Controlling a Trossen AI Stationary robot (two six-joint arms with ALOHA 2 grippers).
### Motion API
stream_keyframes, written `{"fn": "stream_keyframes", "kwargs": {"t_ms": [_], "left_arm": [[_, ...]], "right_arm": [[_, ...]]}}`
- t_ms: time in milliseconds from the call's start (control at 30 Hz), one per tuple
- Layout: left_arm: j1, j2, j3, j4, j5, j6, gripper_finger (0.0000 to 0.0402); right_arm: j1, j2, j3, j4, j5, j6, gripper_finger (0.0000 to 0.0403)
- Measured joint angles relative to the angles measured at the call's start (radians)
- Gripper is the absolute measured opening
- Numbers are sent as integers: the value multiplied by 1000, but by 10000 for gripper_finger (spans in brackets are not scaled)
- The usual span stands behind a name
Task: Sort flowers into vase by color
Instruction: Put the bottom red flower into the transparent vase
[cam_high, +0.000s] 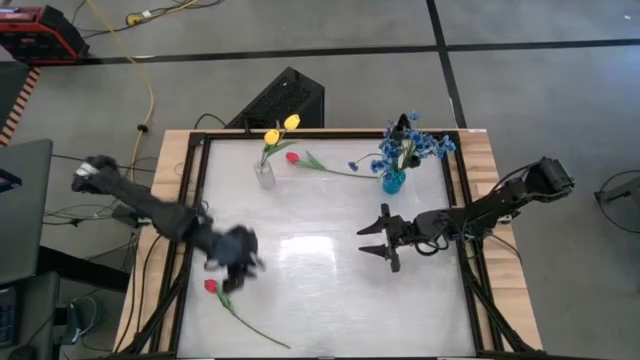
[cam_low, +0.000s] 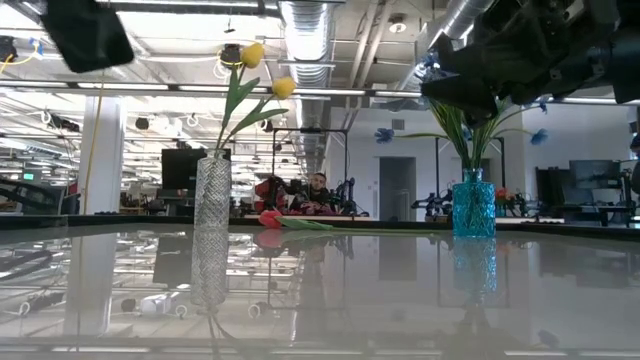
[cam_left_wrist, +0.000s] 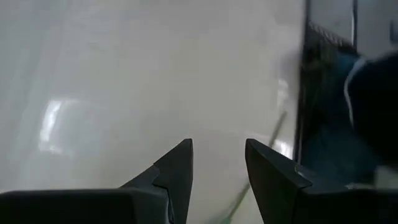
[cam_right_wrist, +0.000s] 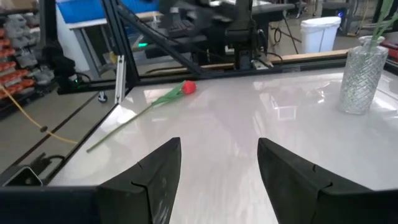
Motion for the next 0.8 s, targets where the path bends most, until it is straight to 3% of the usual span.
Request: {"fn": "stream_keyframes", "kwargs": {"t_ms": [133,233,467,800], "left_arm": [[-189,154,0,119,-103,-59,135],[-267,279,0,191,-107,-121,135],[-332,500,0,304,112,-144,135],[-392,611,7,205,85,-10,116]], "right_arm": [[-1,0,0,-7,0,-20,239],[-1,0,0,0,0,-51,239],[-10,0,0,3,0,-83,239],[-34,0,0,2,0,-80,239]]}}
